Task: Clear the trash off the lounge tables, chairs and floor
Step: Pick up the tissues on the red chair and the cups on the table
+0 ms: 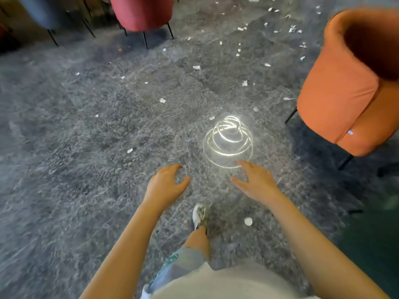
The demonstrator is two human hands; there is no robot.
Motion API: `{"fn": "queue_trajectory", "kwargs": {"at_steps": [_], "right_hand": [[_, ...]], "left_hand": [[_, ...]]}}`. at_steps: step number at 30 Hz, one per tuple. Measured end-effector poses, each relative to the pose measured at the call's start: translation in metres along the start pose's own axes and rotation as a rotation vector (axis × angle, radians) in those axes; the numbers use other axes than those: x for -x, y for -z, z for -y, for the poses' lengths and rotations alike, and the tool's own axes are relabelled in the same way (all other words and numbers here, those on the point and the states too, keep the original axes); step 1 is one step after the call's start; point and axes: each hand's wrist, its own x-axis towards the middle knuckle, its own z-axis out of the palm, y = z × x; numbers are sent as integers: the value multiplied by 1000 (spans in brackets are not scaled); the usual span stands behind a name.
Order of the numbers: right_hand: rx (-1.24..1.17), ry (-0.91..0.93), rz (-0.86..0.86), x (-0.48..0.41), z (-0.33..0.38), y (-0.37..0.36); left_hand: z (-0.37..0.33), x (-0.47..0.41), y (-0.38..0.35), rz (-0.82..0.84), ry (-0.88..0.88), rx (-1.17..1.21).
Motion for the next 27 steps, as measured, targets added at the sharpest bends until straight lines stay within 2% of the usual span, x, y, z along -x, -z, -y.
{"fn": "queue_trajectory", "kwargs": {"at_steps": [5, 10, 16, 21, 27], "right_hand": [[-27, -3, -11, -158, -21, 47], [-14, -65, 41, -309, -29, 124], [-103, -175, -90, -450, -71, 216], [-93, -216, -106, -594, -128, 265], [-60, -206, -114, -791, -194, 368]], "left_hand": [[-7, -177, 12, 21, -58, -59], [-21, -343, 54, 56, -39, -69], [-88, -531, 78, 113, -146, -18], [-135, -702, 72, 119, -240, -44], [-199, -916, 96, 115, -212, -89]]}}
